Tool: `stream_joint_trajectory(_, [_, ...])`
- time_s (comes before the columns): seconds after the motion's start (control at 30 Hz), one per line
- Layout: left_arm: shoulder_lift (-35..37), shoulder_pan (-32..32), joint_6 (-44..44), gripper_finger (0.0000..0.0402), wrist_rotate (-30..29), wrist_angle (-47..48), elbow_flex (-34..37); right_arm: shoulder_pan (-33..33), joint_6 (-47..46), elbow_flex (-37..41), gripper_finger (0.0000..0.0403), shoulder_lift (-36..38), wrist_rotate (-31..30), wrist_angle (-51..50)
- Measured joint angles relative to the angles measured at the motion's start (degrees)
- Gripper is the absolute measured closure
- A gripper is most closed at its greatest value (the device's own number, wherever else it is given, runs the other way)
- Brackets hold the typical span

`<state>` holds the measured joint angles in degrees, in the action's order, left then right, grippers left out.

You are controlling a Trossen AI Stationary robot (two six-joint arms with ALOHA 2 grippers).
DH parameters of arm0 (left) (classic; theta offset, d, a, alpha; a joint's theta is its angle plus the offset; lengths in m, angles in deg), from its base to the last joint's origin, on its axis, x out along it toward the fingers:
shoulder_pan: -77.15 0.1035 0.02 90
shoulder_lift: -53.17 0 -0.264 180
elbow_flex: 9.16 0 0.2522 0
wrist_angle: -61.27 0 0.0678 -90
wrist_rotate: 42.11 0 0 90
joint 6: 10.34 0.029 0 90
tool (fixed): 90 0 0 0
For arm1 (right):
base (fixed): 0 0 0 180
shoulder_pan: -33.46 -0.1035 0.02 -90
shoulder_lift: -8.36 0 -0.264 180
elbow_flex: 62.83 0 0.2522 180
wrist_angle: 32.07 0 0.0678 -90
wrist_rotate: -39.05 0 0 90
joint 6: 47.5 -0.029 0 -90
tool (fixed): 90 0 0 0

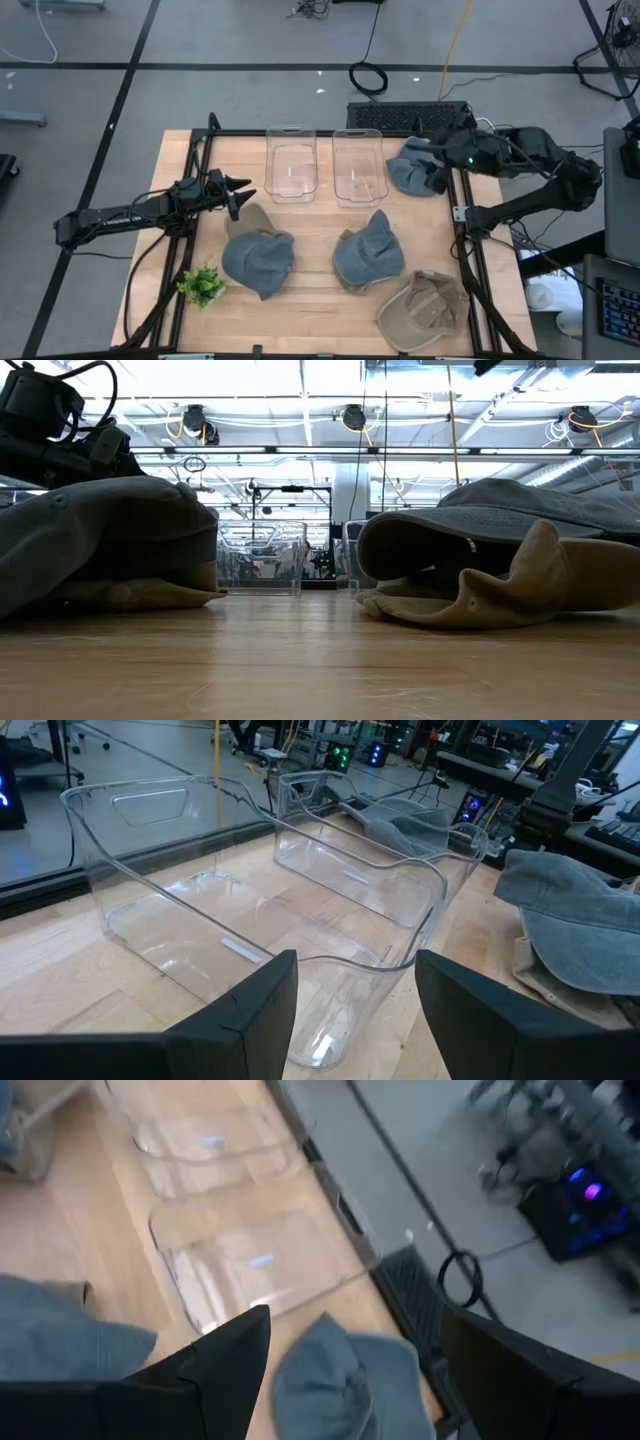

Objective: Pick & Place hat
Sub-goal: Put the top right blue cap into the right transparent bin

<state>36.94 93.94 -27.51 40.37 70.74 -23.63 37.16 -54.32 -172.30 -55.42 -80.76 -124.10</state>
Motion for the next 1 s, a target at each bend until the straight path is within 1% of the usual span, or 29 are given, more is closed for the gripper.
stream_joint_trajectory(0.17, [0.0, 0.0, 0.0, 0.0188, 0.0, 0.0, 0.0, 6.2, 2.9, -1.3, 0.0122, -1.6, 7.3, -3.7])
stream_joint_trajectory(0.4, [0.0, 0.0, 0.0, 0.0188, 0.0, 0.0, 0.0, 13.4, 6.0, -2.2, 0.0122, -3.4, 15.1, -8.8])
stream_joint_trajectory(0.47, [0.0, 0.0, 0.0, 0.0188, 0.0, 0.0, 0.0, 15.0, 6.8, -2.2, 0.0122, -3.9, 16.5, -9.7])
stream_joint_trajectory(0.73, [0.0, 0.0, 0.0, 0.0188, 0.0, 0.0, 0.0, 20.5, 14.4, -2.2, 0.0121, -7.6, 16.4, -11.3])
stream_joint_trajectory(1.0, [0.0, 0.0, 0.0, 0.0188, 0.0, 0.0, 0.0, 24.2, 18.7, -2.2, 0.0121, -12.1, 15.0, -11.7])
